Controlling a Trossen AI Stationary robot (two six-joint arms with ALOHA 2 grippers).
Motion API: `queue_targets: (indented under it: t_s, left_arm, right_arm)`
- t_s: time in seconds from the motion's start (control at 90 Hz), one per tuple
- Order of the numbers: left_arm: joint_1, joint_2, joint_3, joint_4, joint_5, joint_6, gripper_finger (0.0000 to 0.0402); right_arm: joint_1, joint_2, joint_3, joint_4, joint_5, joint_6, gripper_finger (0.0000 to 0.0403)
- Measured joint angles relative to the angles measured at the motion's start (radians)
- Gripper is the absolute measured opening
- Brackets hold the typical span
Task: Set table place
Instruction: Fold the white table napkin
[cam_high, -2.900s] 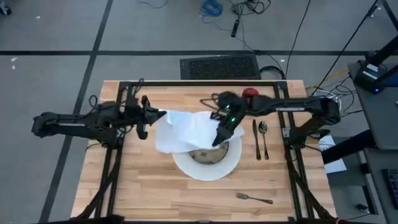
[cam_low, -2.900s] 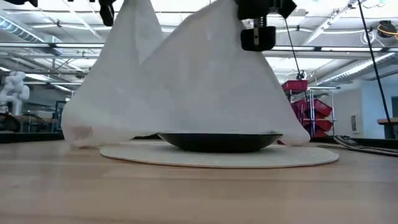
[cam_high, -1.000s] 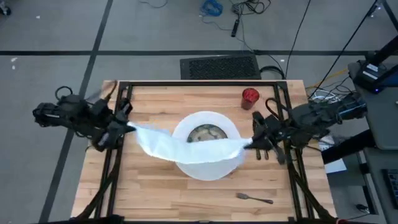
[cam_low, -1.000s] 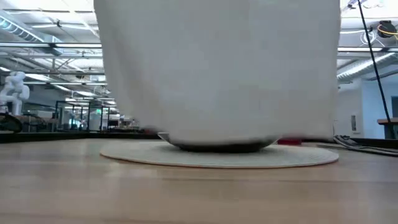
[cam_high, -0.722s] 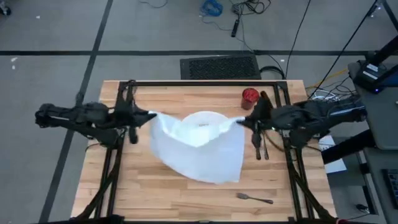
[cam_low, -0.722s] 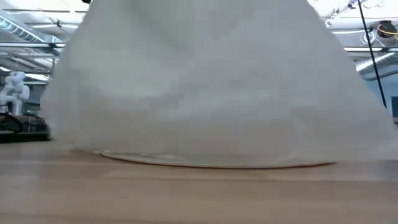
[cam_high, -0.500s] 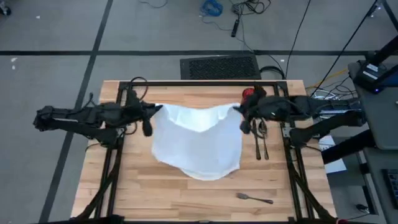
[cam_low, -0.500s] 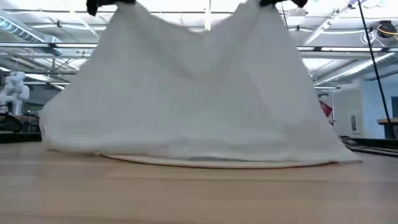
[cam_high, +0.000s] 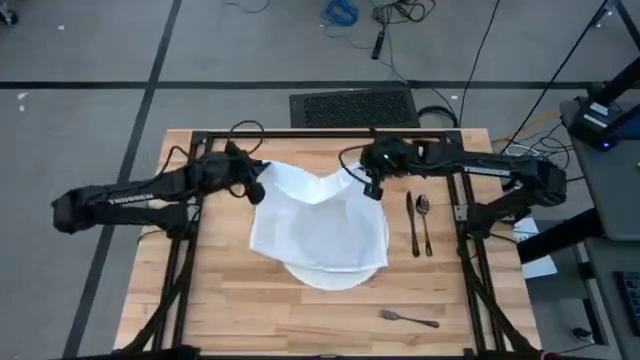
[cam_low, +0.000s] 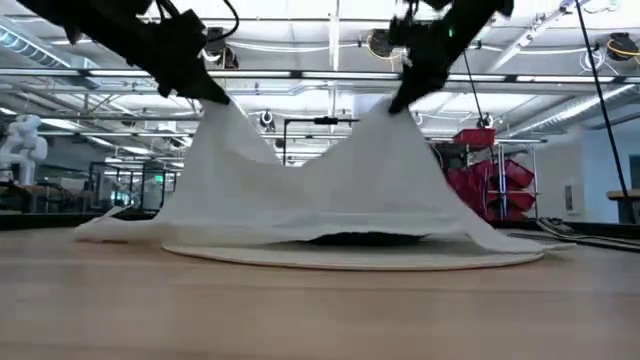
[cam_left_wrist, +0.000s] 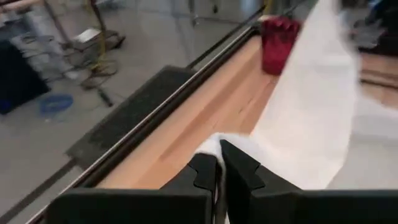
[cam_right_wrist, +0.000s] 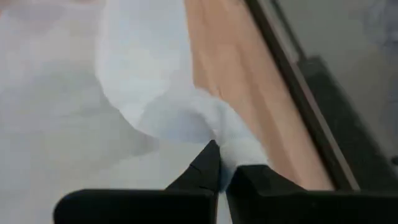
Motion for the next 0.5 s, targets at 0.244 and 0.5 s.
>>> queue_targets:
  t_s: [0.244, 0.5]
  left_arm:
    - [0.198, 0.071, -0.010, 0.115, 0.186, -0.002, 0.0000]
    - [0.300, 0.043, 0.040, 0.137, 0.280, -0.003, 0.0000]
  right_arm:
    - [-0.148, -0.051, -0.023, 0.075, 0.001, -0.088, 0.0000]
    - [-0.204, -0.092, -0.009, 0.012, -0.005, -0.136, 0.0000]
